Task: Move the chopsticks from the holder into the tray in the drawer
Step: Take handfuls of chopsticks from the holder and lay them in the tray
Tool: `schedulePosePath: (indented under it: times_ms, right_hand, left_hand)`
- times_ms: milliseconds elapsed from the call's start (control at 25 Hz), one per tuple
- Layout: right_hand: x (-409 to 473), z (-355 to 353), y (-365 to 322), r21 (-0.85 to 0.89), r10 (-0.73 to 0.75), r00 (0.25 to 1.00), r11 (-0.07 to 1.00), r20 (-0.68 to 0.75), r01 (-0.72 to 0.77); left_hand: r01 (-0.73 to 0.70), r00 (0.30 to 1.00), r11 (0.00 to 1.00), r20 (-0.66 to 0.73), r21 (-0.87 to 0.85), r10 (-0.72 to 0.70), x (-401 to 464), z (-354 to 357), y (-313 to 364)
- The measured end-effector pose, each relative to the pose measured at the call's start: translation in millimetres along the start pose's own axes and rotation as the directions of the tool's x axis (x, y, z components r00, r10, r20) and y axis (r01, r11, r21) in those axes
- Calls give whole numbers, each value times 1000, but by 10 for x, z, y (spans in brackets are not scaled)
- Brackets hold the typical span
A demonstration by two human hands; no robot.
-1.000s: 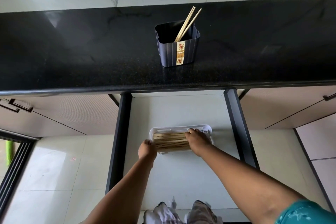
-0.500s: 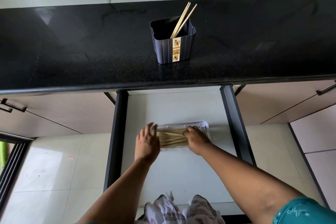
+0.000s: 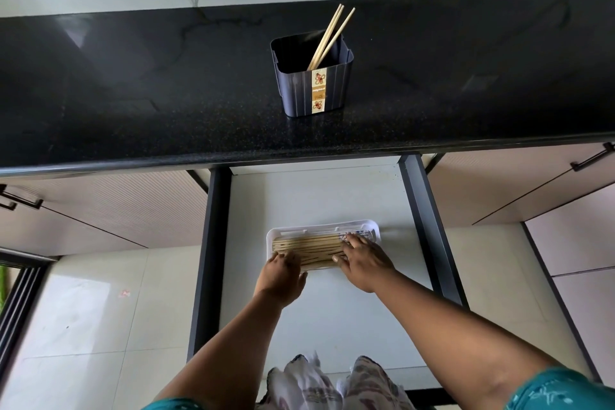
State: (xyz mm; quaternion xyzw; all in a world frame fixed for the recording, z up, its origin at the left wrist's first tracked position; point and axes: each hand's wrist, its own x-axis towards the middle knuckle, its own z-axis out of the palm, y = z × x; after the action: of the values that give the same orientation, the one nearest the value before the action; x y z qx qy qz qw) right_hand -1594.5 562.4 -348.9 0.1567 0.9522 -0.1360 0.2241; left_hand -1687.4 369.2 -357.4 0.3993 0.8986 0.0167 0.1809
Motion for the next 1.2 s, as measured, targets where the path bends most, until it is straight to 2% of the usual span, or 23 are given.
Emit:
schedulePosePath:
  times_ms: [160,240,360,560,760,840,960,1200]
  right_hand:
    - [-63,32,57,-49,-54,997,997,51,56]
    - [-92,48,68,-70,-103,994,992,46,106]
    - [-122,71,70,-97,-175,984,980,28,177]
    - [-124,78,69,-79,-126,992,989,-3,125]
    - [-106,42,121,-95,-87,995,992,-50,82]
    - [-92,37,113,-62,-67,997,996,-45,64]
    - [-77,33,97,-20,-60,998,998,-36,59]
    - [-102,11,116,-127,-63,998,990,-1,63]
  left_hand:
    - [-47,998,999,-54,-26,46,-40,51,-62]
    - [-53,998,998,-28,-33,52,-26,51,-94]
    - [-40,998,998,59,46,37,-6,44,-96]
    - [-83,994,996,-75,10,84,-45,23,7]
    - [-3,998,999,60,35,1,66,-13,3]
    - [-21,999,999,39,31,20,44,-10,38]
    - [-44,997,999,-65,-25,42,-29,28,74]
    - [-22,999,999,37,23,21,4,51,39]
